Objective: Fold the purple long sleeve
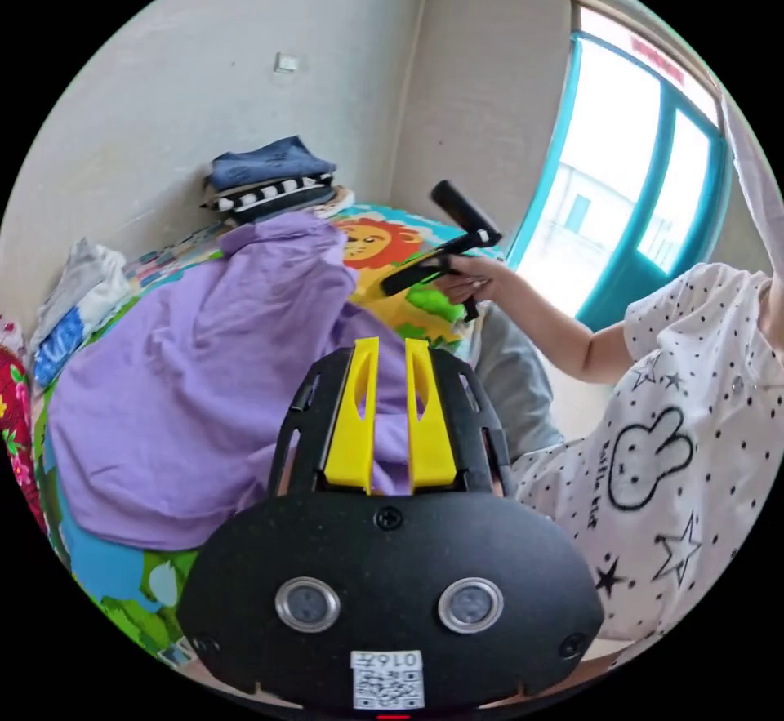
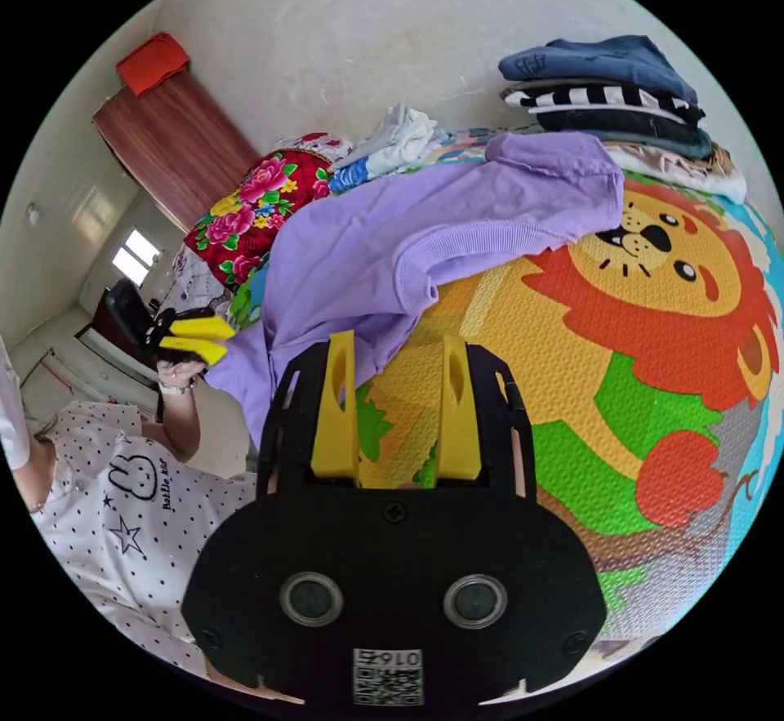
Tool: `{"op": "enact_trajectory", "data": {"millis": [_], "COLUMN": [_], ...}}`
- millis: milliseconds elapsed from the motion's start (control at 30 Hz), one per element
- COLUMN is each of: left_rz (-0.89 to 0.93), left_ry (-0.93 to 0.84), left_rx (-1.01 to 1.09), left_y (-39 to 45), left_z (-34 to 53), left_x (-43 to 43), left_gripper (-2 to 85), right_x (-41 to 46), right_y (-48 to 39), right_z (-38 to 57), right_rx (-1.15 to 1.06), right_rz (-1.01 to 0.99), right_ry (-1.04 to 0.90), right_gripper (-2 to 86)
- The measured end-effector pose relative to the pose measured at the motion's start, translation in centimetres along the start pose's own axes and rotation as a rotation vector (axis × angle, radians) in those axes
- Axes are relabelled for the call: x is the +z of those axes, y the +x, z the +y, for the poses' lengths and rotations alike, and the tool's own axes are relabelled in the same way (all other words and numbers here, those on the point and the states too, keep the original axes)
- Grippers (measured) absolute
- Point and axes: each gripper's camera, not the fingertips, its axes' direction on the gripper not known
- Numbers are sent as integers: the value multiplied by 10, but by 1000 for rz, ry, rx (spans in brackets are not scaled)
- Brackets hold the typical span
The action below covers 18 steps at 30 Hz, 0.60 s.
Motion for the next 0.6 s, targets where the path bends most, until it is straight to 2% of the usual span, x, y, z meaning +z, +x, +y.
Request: {"op": "enact_trajectory", "data": {"millis": [133,233,333,467,600], "left_rz": [-122,-178,-218,-158,-231], "left_ry": [-95,-121,-137,-118,-187], "left_rx": [-21,-37,-22,20,47], "left_y": [21,26,33,51,59], "left_z": [-18,-22,-24,-32,-40], "left_x": [35,44,47,62,89], "left_gripper": [57,56,57,62,62], "right_x": [36,52,38,4,2], "right_y": [0,-12,-23,-31,-58], "right_z": [6,17,46,93,115], "right_rx": [10,-6,-28,53,4], "right_rz": [-75,10,95,41,159], "right_ry": [-34,-79,-21,141,143], "right_gripper": [128,63,25,17,14]}}
